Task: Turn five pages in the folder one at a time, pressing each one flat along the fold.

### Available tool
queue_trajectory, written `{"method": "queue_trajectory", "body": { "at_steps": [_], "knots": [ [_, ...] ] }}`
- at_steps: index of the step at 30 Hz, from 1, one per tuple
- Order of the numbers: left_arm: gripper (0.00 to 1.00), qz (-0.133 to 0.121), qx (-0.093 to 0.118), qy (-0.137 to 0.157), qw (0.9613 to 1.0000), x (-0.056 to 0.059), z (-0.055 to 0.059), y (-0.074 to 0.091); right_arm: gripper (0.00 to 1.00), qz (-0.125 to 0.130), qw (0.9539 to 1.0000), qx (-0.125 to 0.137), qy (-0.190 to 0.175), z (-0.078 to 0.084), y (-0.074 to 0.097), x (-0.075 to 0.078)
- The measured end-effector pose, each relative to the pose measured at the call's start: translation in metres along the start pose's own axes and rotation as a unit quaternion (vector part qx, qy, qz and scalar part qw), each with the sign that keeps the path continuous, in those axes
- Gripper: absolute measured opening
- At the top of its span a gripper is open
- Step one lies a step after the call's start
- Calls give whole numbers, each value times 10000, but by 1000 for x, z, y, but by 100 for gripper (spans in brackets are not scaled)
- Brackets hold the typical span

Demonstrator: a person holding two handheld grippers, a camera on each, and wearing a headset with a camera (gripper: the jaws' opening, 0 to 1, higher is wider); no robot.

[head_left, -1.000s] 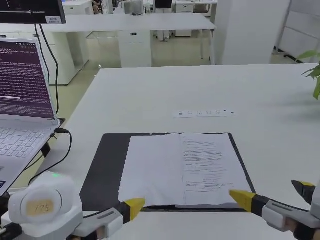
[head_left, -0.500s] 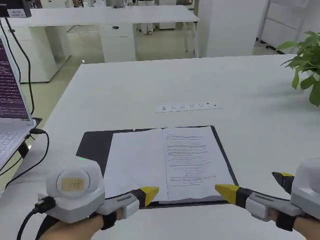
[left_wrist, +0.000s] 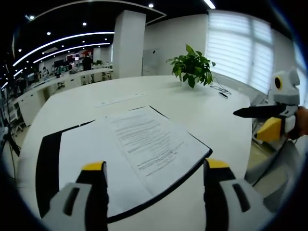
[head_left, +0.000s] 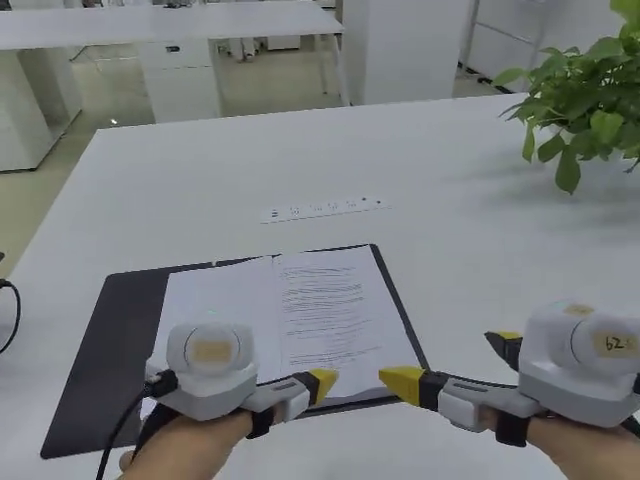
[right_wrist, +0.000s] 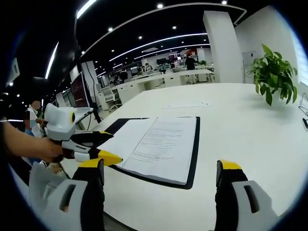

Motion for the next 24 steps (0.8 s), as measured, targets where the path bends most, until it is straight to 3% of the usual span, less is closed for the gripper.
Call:
{"method": "queue_trajectory", "body": {
  "at_steps": [5,14,20,24],
  "knots": [
    [80,153,-97,72,9998,15,11,-29,96,-34,10000,-75,-20,2,-2,4],
    [76,306,-55,156,9994,37,28,-69,96,-71,9997,-190,-118,9,-3,8],
    [71,210,49,357,9991,46,36,-85,94,-50,9996,-170,-222,11,-4,11],
    [68,133,72,296,9994,49,42,-91,94,-43,9995,-186,-258,12,-5,13]
  ]
}}
Point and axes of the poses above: the centre of the closed fingertips' face, and the gripper's own axes: y roughly backward along the fingers, x roughly to its right, z roughly out of its underside, the point moved 7 cm from there along y, roughly backward along the fingers, and after that the axes turned 12 degrees about x, right-handed, at the moved point
